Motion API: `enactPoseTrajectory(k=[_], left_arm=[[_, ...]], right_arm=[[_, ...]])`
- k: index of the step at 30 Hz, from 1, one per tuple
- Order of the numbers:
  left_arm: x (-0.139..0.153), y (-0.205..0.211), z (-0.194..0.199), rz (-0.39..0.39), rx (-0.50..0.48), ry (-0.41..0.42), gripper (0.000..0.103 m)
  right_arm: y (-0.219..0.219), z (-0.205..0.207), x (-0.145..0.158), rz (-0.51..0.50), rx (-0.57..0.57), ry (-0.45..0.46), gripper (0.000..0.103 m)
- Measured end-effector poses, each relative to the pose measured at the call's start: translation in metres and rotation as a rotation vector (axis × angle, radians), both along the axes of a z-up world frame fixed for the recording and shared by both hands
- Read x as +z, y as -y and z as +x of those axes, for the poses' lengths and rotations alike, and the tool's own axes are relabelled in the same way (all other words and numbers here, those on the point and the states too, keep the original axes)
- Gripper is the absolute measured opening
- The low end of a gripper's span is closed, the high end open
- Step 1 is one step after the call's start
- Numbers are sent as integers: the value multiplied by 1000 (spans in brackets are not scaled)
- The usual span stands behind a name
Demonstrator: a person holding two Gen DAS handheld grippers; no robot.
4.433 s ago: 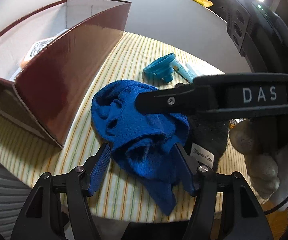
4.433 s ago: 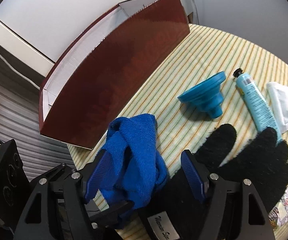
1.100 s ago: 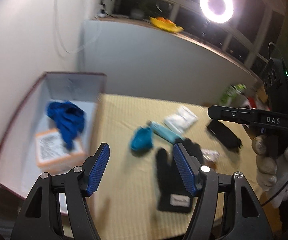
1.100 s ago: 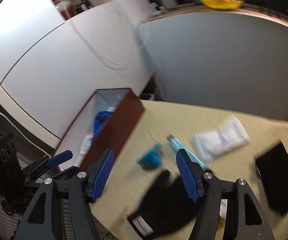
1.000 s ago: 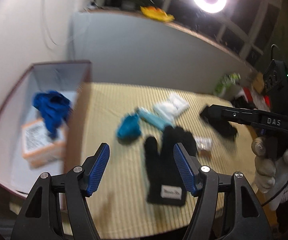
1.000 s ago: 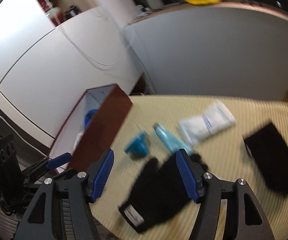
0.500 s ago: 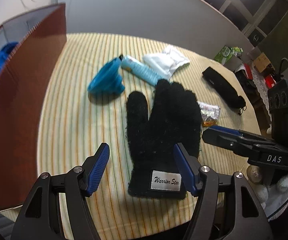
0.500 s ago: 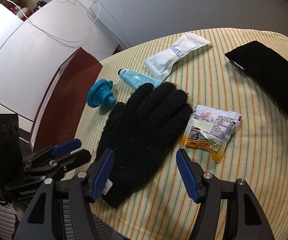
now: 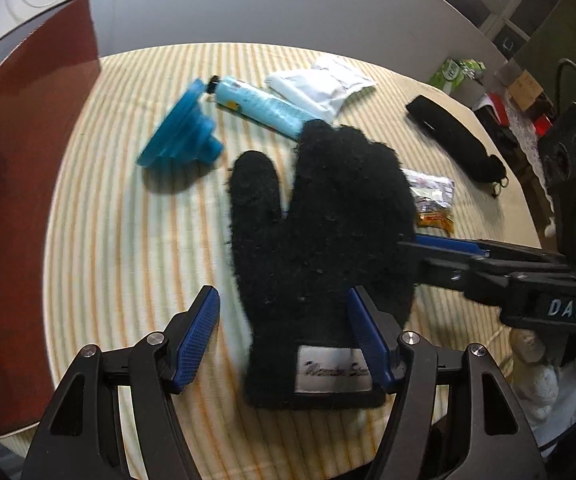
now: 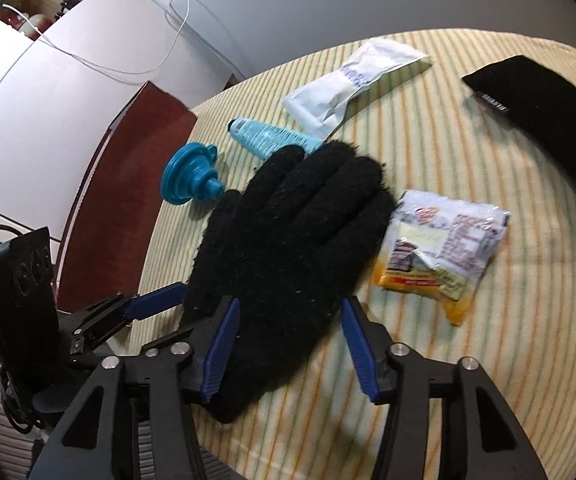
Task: Organize soft objects
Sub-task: 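Move the left gripper to the black glove and grasp its cuff, then lift the black glove with the left gripper and release it into the box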
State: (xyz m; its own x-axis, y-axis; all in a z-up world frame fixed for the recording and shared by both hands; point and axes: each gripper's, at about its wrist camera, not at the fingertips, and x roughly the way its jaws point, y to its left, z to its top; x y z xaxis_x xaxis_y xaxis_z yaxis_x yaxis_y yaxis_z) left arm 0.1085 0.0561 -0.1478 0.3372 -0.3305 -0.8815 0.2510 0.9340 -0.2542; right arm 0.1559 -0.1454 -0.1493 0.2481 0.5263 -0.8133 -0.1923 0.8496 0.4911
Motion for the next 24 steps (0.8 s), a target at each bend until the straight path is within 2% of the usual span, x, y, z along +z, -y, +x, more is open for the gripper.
enactPoseTrajectory(k=[5,7,9,14,17,24], left_arm=[[0,8,-2,7,-19,20,63],[0,9,-2,14,-17,31,54],[0,10,-2,26,-11,40,42],[4,7,-1,25,14,54,15],[8,2,-3,-7,26,55,13],[22,5,-15,-20,16,98,11]], right_arm=[[-7,3,-1,2,8,1,41],[-6,4,-2,7,7,-3,36],[-6,6,-4,0,7,-6,26],[-9,6,-6,-20,25,0,15],[-10,5,-5,-7,26,2,13],[-9,-6,12,-9,49,44,11]])
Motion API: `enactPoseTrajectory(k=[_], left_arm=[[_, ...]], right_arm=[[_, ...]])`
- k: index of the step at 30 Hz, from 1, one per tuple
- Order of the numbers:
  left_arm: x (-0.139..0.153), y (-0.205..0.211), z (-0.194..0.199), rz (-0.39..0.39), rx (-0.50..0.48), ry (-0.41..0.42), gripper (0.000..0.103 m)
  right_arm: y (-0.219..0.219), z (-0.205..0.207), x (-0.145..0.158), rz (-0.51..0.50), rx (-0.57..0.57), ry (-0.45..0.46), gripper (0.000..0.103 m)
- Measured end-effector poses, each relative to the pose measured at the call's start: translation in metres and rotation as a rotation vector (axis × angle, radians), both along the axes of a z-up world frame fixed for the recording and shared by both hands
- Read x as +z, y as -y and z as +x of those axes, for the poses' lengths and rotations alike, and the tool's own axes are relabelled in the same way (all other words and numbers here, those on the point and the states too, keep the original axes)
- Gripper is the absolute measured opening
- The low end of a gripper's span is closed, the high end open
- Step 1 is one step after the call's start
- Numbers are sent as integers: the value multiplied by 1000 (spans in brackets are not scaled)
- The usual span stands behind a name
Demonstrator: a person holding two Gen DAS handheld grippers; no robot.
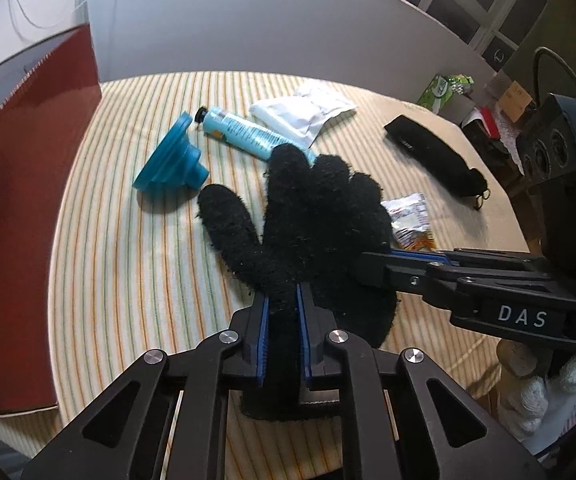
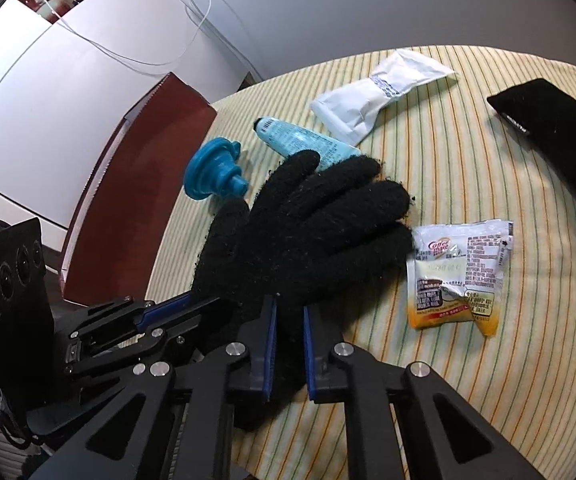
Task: Organize soft objects
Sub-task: 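Lift the black glove with the left gripper and release it into the box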
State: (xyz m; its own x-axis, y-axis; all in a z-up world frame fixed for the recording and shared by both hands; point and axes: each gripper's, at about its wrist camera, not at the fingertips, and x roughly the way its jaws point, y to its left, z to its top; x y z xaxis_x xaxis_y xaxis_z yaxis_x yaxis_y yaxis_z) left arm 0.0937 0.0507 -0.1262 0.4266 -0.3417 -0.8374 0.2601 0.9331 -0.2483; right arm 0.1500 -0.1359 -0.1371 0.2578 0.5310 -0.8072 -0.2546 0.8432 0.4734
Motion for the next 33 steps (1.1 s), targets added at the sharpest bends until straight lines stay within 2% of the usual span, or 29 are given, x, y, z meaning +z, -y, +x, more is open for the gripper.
enactPoseTrajectory(k=[7,15,24,33], left_arm=[[27,-4,-10,-32,6,62,10],[72,-31,-19,-66,43,154,10],[118,-99,-26,-82,168,259,10],[131,-163,-38,-50,294,298,10]], right_arm=[[1,-8,30,9,15,55,10],[-18,-7,87,40,82,148,10],[-86,8,145,78,201,249,10],[-164,13,162,94,325,284,10]])
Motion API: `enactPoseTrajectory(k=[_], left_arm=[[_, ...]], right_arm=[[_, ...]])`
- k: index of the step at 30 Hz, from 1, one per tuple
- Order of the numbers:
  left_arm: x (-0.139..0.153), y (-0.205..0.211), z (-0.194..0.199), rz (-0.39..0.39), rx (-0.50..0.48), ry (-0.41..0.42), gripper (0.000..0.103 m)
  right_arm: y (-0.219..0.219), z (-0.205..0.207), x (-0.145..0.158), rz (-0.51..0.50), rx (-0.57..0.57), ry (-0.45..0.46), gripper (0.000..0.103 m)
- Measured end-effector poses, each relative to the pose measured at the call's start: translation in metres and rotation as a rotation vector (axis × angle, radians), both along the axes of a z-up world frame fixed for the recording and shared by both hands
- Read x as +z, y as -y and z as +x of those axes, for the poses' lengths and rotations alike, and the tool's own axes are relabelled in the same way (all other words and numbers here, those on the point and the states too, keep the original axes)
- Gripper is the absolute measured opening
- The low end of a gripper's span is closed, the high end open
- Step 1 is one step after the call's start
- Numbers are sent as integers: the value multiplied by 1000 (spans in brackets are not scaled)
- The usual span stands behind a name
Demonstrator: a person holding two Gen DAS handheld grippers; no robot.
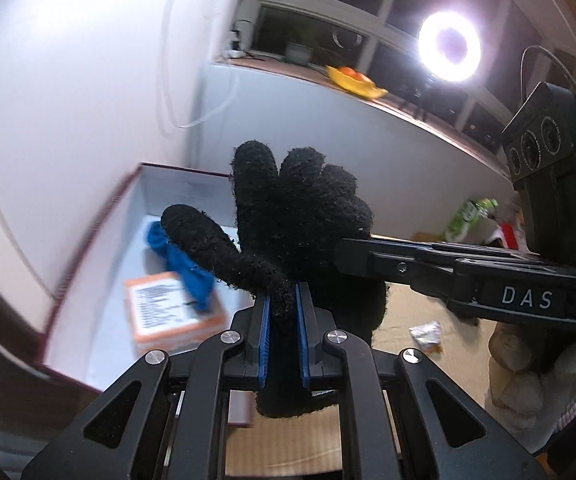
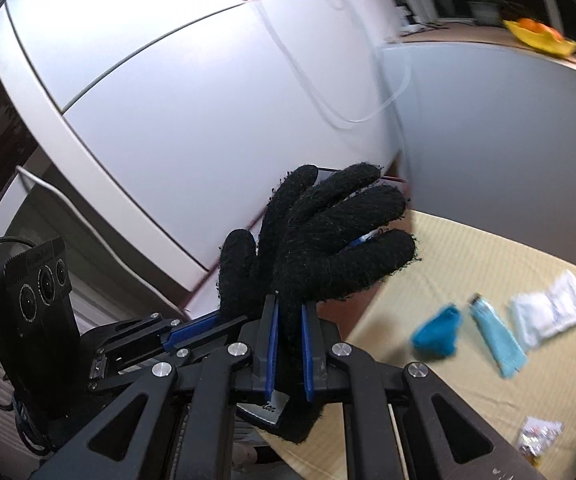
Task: Organize soft objects
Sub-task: 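Lift the black glove with the left gripper and release it into the box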
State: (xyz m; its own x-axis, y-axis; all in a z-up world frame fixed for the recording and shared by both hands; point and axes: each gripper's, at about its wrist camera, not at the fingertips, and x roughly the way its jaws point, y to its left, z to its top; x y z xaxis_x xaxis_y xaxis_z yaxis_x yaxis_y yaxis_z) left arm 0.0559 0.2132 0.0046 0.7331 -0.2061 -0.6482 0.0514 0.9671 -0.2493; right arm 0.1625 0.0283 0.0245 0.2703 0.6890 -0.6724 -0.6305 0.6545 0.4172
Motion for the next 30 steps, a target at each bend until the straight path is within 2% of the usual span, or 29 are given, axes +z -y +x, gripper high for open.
enactPoseTrajectory(k=[7,13,21,25,28,29,30], left_arm=[[-7,-31,2,61,83,-23,10],[-22,-46,11,91,142,-59,10],[-41,-57,13,119,177,-89,10],[-44,-55,15,148,178,-92,10],[-45,-52,17,162,190,-100,14],[-45,-50,21,165,196,-106,20],[-45,-50,20,165,204,-108,28]], right_arm=[[-56,5,-9,1,71,-13,10],[-88,15,-26,-14,91,-40,10],[-104,22,-46,-46,97,-66,10],[-108,20,-46,-55,96,-65,10],[-109,19,-47,-66,94,-60,13],[-108,19,-47,-69,88,-57,14],[-108,20,-47,-71,83,-54,21]])
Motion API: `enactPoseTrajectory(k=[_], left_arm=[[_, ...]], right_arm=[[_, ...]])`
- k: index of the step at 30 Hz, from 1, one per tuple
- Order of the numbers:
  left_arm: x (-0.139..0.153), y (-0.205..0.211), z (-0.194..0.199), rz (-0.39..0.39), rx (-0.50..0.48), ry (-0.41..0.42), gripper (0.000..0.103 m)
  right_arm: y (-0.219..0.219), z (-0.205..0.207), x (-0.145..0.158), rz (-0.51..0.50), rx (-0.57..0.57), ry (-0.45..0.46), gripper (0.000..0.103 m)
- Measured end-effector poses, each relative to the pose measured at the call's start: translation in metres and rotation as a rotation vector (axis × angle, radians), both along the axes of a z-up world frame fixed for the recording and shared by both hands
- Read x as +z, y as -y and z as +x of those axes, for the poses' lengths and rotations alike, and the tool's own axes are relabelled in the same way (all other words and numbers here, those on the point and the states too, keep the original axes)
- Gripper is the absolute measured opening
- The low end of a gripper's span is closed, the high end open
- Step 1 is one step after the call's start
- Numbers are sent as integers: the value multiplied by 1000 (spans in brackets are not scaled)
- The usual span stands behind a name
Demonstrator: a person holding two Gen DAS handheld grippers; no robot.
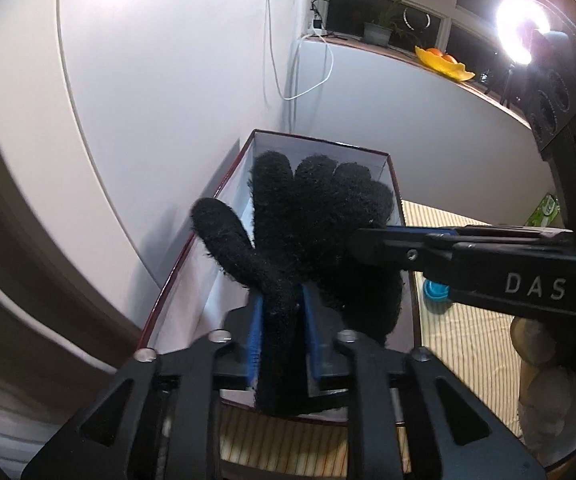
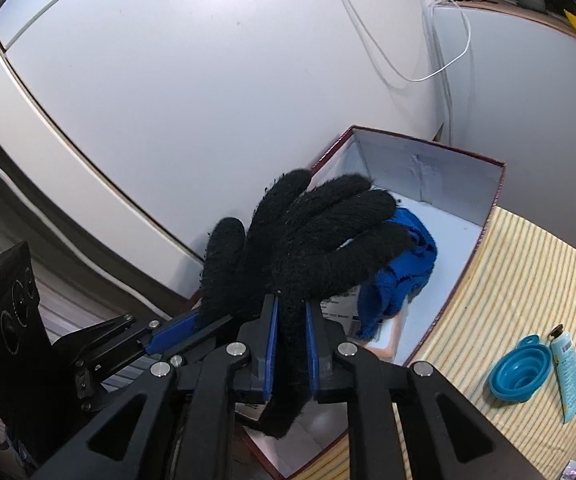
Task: Organize soft objects
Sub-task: 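Lift the black glove with the left gripper and release it into the box, then move the left gripper back over the bed toward the blue funnel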
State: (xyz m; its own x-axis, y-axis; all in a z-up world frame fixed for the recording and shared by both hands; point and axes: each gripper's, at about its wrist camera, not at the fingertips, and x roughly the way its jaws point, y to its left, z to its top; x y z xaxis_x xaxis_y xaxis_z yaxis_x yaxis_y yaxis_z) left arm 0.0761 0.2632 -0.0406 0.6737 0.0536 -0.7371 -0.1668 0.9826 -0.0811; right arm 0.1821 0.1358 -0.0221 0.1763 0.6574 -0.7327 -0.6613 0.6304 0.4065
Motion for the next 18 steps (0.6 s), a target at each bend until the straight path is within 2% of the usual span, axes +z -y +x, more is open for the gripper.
enactPoseTrajectory(k=[1,3,4,12,18], left_arm=[[1,0,-2,1,7,0,33],[4,0,-5,4,25,14,57],[5,0,-7,6,32,22,58],[18,10,-18,27,30,61,58],[28,27,-31,8,-8,98,58]], right_arm=[[2,1,0,2,-1,-2,27],[8,2,2,13,-15,7,55],[12,1,6,19,-28,21,58],[42,0,21,44,-42,49,60],[89,-8,27,43,-60,72,60]])
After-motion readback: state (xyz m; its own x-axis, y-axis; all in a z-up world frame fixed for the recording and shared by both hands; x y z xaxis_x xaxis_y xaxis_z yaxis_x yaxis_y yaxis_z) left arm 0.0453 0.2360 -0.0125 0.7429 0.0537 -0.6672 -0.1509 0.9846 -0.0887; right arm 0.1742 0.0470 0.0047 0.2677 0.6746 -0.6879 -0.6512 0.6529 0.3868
